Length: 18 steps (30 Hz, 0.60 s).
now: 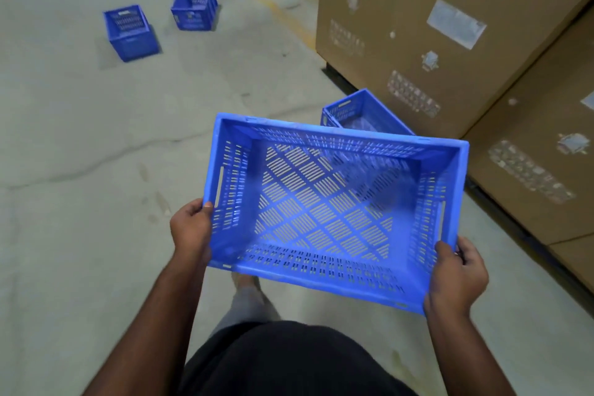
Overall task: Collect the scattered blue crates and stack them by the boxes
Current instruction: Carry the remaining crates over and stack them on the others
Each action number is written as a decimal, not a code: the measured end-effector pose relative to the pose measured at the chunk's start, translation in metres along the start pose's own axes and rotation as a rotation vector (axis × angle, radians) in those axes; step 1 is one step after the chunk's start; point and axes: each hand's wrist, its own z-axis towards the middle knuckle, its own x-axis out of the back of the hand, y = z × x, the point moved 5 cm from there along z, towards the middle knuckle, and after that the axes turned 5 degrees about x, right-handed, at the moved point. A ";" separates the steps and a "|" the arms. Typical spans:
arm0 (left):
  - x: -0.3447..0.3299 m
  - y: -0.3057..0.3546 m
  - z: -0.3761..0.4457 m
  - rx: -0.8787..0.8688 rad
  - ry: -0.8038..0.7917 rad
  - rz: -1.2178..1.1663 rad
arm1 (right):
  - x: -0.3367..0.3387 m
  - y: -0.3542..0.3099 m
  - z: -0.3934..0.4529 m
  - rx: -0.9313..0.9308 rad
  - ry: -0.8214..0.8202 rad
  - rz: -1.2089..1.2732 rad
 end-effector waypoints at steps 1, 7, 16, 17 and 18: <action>-0.020 0.010 0.027 0.001 -0.019 0.000 | -0.025 -0.002 0.010 0.003 0.022 0.006; -0.143 0.095 0.169 0.004 -0.266 0.108 | -0.152 -0.014 0.046 -0.062 0.209 0.064; -0.370 0.220 0.270 -0.035 -0.637 0.300 | -0.261 -0.058 0.117 -0.108 0.483 0.175; -0.399 0.224 0.276 -0.019 -0.675 0.298 | -0.268 -0.057 0.133 -0.108 0.515 0.183; -0.430 0.226 0.282 -0.017 -0.717 0.306 | -0.275 -0.055 0.153 -0.110 0.545 0.196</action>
